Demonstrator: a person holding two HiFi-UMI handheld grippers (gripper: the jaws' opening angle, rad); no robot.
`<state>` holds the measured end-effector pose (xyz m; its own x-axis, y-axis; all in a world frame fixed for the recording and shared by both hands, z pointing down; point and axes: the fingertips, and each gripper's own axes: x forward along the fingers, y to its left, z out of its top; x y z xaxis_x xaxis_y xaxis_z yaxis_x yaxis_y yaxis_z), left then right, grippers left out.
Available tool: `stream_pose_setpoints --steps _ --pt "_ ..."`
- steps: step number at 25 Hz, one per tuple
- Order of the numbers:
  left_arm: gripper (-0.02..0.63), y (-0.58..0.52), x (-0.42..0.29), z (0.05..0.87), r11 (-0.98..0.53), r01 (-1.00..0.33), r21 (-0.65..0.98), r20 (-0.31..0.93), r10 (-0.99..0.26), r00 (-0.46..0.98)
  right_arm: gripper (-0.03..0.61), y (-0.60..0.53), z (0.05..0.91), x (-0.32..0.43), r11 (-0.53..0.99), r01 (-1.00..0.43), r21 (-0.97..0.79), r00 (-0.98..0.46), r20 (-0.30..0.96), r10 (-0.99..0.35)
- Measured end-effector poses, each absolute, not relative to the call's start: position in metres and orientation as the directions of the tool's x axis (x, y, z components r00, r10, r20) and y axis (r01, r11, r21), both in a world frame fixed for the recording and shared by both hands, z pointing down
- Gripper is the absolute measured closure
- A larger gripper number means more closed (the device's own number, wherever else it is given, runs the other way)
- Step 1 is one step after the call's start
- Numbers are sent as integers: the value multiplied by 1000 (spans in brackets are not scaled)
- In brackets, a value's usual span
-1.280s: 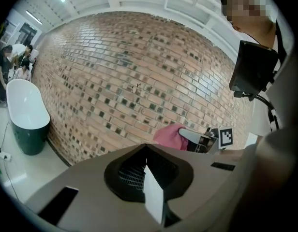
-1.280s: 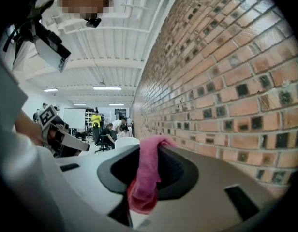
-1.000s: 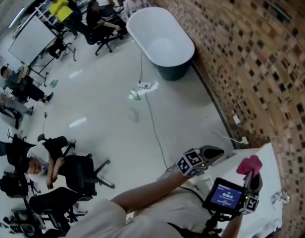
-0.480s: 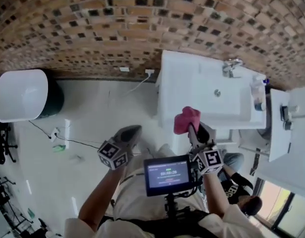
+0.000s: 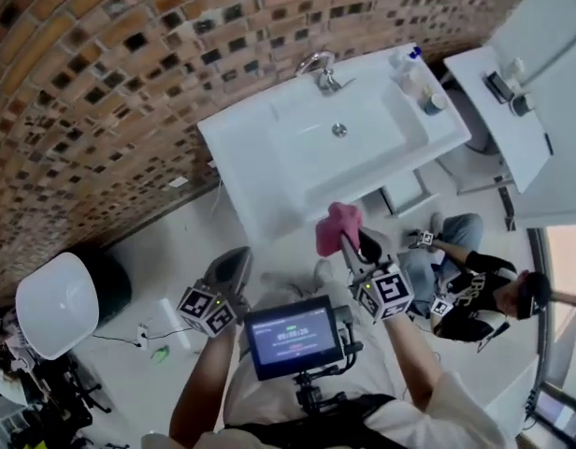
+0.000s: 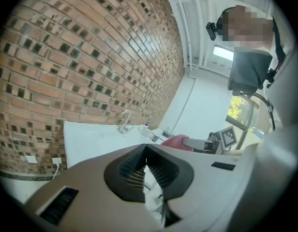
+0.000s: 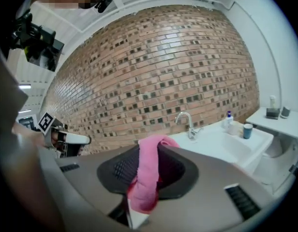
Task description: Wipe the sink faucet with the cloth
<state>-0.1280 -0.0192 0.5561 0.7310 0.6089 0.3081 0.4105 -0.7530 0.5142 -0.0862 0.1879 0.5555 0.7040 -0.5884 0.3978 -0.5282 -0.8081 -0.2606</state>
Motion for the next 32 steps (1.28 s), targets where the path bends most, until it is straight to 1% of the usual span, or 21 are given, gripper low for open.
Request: stream_pose_setpoints --steps 6,11,14,18,22,25,30,32 --pt "629 20 -139 565 -737 470 486 342 655 673 471 251 576 -108 -866 -418 -272 756 424 -498" --pt "629 23 -152 567 -679 531 507 310 719 622 469 265 561 -131 -915 -313 -254 814 425 -396" --pt "627 16 -159 568 -632 590 502 303 768 565 469 255 552 -149 -939 -222 -263 845 428 -320" --pt "626 0 -164 556 -543 690 478 260 839 479 469 225 548 -187 -935 -80 -345 881 415 -228" --pt "626 -22 -175 562 -474 722 503 230 879 417 469 182 549 -223 -940 -32 -339 885 427 -184" --pt "626 -36 -191 583 -437 733 521 257 899 354 469 159 553 -245 -948 1 -319 888 435 -146" --pt "626 -45 -212 604 -343 777 528 307 930 202 469 137 564 -289 -929 168 -331 891 454 0" --pt "626 -49 -220 605 -327 794 513 317 931 178 469 124 568 -304 -920 195 -339 887 462 18"
